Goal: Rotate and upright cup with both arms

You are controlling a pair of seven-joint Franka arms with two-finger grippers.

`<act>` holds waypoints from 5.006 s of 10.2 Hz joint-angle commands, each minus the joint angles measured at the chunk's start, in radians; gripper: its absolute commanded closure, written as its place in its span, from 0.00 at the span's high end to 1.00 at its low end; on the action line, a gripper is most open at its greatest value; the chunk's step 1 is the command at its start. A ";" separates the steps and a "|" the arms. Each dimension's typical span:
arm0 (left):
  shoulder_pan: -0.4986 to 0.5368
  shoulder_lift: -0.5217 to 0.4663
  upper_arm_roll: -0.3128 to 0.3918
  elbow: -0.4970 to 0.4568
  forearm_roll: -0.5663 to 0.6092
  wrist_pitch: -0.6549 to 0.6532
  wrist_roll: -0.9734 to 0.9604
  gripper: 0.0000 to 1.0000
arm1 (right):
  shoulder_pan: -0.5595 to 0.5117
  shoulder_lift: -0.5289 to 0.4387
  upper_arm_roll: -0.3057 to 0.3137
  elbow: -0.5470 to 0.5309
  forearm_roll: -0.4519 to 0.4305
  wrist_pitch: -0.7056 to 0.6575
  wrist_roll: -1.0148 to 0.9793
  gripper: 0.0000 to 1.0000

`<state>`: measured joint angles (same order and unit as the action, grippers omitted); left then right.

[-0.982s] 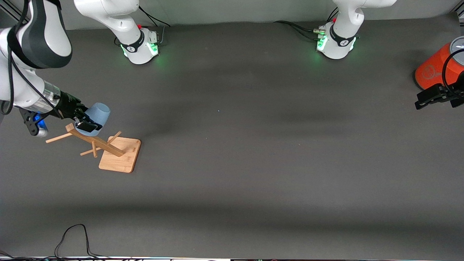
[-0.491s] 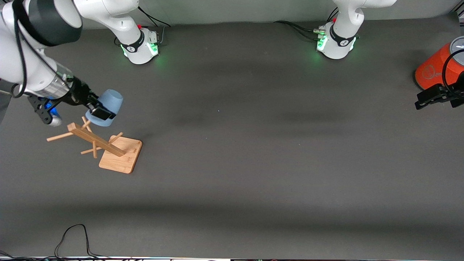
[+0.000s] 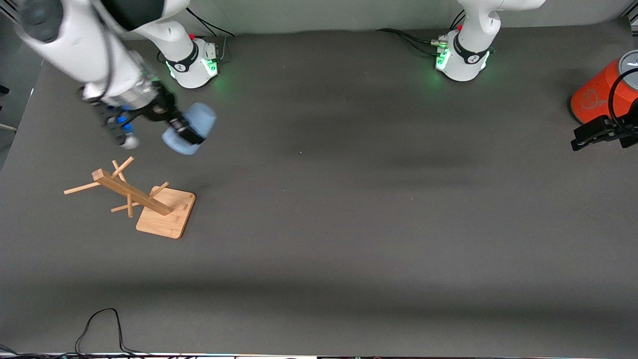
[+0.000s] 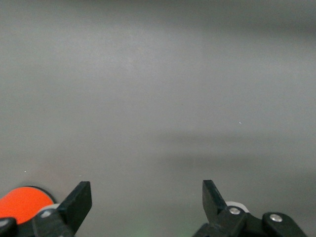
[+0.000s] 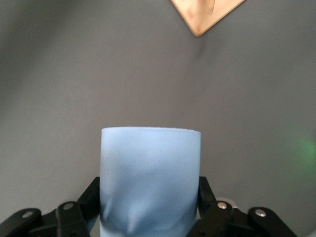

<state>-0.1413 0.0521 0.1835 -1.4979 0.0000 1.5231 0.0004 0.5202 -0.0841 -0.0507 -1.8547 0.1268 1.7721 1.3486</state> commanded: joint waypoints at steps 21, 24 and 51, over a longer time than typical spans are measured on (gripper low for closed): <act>0.002 0.006 0.007 0.001 0.003 -0.026 -0.010 1.00 | 0.480 1.043 -0.017 0.667 -0.159 0.263 1.291 0.74; 0.002 0.009 0.007 0.002 0.005 -0.024 -0.011 1.00 | 0.471 1.043 -0.018 0.667 -0.159 0.265 1.288 0.89; -0.654 0.463 -0.033 0.192 0.067 -0.021 -0.875 1.00 | -0.505 0.167 -0.001 0.370 -0.082 -0.284 -1.284 1.00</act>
<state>-0.7248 0.3931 0.1312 -1.4304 0.0277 1.5223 -0.7625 0.0214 0.1167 -0.0697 -1.4540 0.0531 1.4529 0.1355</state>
